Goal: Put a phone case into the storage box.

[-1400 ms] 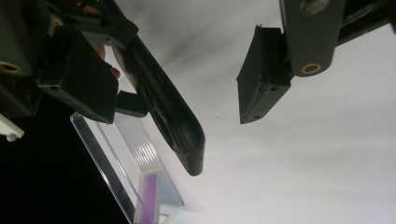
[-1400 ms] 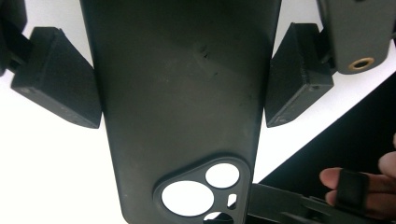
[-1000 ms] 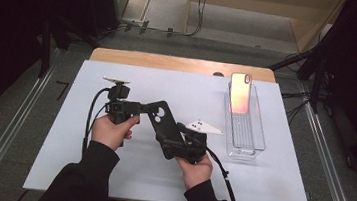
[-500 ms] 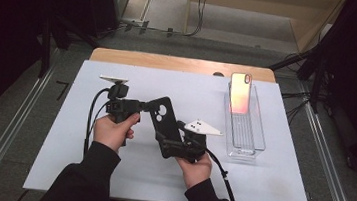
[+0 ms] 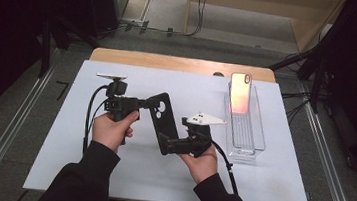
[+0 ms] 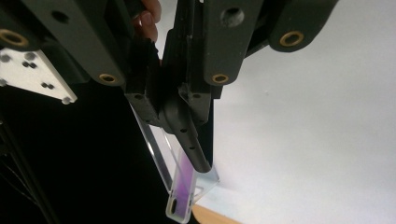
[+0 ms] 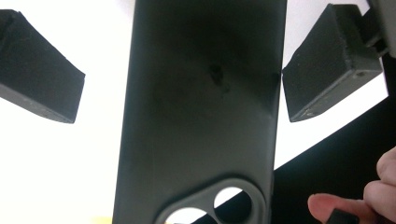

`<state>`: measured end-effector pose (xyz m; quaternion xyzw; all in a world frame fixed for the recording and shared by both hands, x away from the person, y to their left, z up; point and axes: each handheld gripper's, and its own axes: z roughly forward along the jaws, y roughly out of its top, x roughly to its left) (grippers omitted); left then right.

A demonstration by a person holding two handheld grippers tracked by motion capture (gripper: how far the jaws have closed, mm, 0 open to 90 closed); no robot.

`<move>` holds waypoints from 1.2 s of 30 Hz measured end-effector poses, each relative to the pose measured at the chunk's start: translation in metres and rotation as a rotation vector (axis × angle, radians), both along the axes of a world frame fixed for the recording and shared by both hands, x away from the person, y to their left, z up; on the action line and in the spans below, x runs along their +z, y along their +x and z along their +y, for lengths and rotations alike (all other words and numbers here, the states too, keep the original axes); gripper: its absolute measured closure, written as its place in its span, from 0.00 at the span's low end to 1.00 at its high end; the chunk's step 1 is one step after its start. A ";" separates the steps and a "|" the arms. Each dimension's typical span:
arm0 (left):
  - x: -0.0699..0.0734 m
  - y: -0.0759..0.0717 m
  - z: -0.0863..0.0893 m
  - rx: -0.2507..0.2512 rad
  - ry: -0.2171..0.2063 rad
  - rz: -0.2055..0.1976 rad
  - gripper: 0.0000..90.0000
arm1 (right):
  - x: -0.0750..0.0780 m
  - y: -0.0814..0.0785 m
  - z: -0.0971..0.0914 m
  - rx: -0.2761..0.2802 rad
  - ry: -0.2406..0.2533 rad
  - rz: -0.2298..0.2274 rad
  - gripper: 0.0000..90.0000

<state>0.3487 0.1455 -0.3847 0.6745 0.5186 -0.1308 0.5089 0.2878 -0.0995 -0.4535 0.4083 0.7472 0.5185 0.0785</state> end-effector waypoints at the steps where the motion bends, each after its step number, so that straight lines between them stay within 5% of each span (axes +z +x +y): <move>1: 0.001 -0.001 0.000 0.004 0.002 -0.010 0.86 | 0.001 0.001 -0.001 0.008 0.002 0.010 0.00; 9: 0.003 -0.006 0.001 -0.001 0.054 -0.088 0.86 | 0.010 0.001 -0.013 0.067 0.002 0.015 0.00; 19: -0.003 -0.015 -0.003 -0.033 0.102 -0.191 0.86 | 0.016 -0.001 -0.024 0.135 -0.064 0.048 0.00; 25: -0.006 -0.023 -0.007 -0.051 0.129 -0.262 0.86 | 0.021 -0.005 -0.027 0.114 -0.051 0.012 0.00; 36: -0.006 -0.039 -0.020 -0.102 0.138 -0.361 0.86 | 0.028 -0.005 -0.023 0.094 -0.043 0.032 0.00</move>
